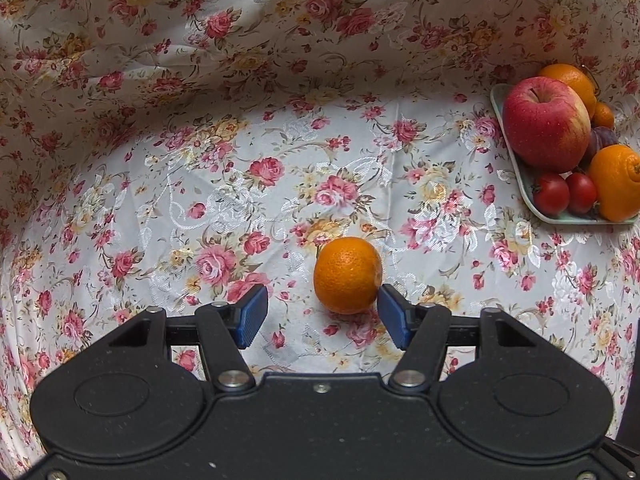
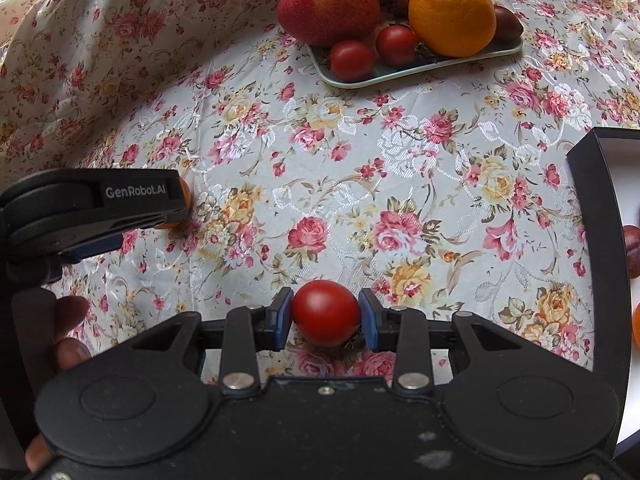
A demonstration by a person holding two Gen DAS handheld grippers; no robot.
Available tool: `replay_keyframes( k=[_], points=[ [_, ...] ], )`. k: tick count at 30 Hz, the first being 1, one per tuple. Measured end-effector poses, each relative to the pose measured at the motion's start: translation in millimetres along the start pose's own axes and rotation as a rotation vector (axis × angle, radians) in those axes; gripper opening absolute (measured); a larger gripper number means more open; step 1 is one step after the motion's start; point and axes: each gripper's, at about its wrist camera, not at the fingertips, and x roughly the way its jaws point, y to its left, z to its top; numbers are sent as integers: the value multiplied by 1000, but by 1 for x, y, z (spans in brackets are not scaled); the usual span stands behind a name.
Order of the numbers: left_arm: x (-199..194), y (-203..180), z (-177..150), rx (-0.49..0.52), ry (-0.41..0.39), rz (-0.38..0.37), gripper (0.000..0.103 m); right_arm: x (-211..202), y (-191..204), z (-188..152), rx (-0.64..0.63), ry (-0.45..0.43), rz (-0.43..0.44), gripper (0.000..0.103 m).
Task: Organize fruits
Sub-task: 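Lower the left tool onto the tangerine and close it while the right tool holds the tomato, then carry the tangerine and the red tomato over the white box with both tools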
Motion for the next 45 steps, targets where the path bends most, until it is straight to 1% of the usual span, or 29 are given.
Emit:
replay_keyframes(
  k=[5, 10, 15, 16, 17, 18, 22, 26, 31, 36, 40, 42, 45],
  points=[
    [6, 1, 3, -3, 8, -20, 67, -1, 2, 0, -16, 4, 3, 37],
    [14, -1, 6, -3, 14, -8, 65, -8, 2, -1, -45, -4, 13, 37],
    [25, -3, 11, -5, 26, 2, 66, -17, -2, 1, -46, -20, 63, 37],
    [26, -3, 12, -12, 20, -8, 62, -19, -4, 2, -39, -21, 79, 37],
    [25, -3, 13, -19, 21, -16, 54, -20, -6, 3, -29, -20, 96, 37],
    [24, -2, 13, -31, 21, -27, 49, -21, -7, 3, -22, -18, 110, 37],
    [22, 1, 16, -83, 42, -37, 48, -26, -15, 8, 29, -5, 180, 37],
    [18, 4, 15, -93, 57, -29, 48, -29, -21, 12, 59, -16, 175, 37],
    [0, 15, 12, -128, 90, -30, 48, -28, -25, 15, 94, -13, 180, 37],
    [-34, 29, 0, -155, 87, -47, 48, -24, -23, 13, 90, 10, 150, 37],
    [-58, 39, -7, -207, 90, -72, 48, -20, -18, 12, 84, 24, 139, 37],
    [-71, 39, -7, -227, 67, -77, 48, -21, -15, 11, 77, 26, 141, 37],
    [-90, 36, -12, -229, 29, -73, 48, -23, -11, 9, 61, 25, 150, 37]
  ],
)
